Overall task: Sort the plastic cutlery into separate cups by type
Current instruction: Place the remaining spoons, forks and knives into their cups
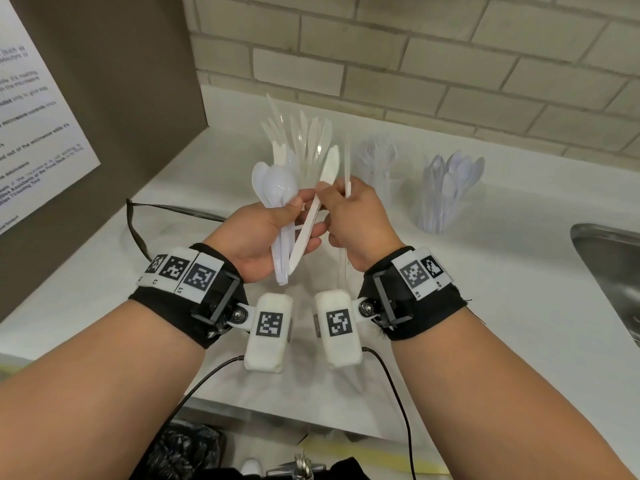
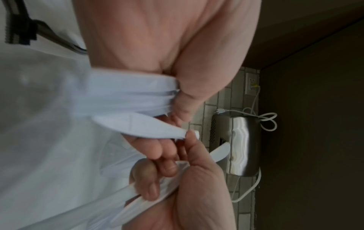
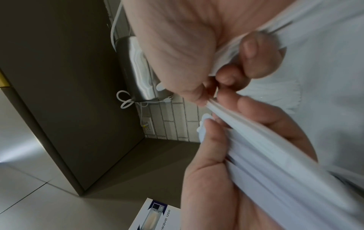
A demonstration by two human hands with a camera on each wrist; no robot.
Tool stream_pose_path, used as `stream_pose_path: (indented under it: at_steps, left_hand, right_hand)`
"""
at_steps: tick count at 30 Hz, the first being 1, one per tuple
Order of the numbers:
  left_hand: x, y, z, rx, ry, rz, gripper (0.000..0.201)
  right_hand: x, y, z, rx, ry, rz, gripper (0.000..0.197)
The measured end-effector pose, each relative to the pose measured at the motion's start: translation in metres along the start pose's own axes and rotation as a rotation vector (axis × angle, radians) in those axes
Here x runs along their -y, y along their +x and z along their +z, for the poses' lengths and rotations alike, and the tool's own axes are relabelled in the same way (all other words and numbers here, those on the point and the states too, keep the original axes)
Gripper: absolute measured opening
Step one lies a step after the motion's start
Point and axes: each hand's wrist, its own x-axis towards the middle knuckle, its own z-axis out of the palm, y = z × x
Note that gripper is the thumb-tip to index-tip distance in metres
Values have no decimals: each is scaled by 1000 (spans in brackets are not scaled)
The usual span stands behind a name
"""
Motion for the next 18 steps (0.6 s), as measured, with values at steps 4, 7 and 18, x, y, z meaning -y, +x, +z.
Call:
stream_pose_path:
  at_steps: [4,7,18]
  left_hand:
    - [3,1,-2,-80,137,38,29]
    - [5,3,-2,-105,111,27,34]
    - [8,-1,-6,117,195,-26,46]
  right_hand:
    - [1,1,-3,-90,44,-40,10]
    - [6,-1,-4,-88,70,-63,8]
    - [17,-1,-2,-12,107,7,26]
